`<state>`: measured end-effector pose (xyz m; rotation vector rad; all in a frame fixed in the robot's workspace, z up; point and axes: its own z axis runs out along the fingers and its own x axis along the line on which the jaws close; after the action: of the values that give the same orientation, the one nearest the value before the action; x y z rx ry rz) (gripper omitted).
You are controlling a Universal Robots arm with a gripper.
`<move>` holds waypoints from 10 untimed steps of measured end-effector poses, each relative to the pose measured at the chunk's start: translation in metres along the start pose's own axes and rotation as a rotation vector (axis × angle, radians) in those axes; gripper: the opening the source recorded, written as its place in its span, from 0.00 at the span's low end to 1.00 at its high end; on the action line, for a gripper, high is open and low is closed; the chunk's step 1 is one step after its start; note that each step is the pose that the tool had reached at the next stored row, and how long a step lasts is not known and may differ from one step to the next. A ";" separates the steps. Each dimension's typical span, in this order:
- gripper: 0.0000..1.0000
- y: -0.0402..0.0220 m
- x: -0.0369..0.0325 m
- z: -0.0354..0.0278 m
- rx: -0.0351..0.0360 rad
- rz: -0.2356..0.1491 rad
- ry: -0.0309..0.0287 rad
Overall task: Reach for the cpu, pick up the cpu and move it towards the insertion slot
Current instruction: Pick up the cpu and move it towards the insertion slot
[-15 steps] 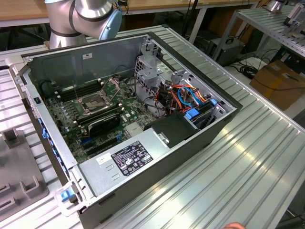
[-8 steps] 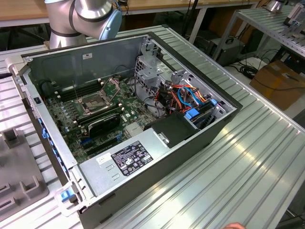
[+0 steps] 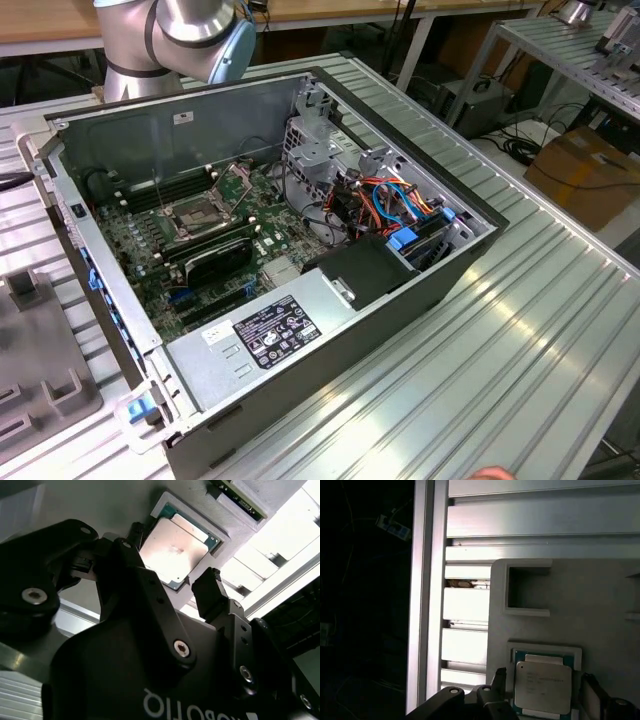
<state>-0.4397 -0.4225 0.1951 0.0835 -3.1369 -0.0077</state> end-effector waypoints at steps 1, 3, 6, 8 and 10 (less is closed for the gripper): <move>0.68 0.0000 0.0000 0.0013 0.0001 0.000 0.0000; 0.68 0.0000 0.0000 0.0041 0.0000 0.000 0.0000; 0.68 0.0000 0.0000 0.0054 0.0001 0.000 0.0001; 0.67 0.0000 -0.0001 0.0056 0.0000 0.000 0.0000; 0.59 0.0000 0.0000 0.0057 0.0001 0.000 0.0001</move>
<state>-0.4397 -0.4225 0.1894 0.0835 -3.1368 -0.0075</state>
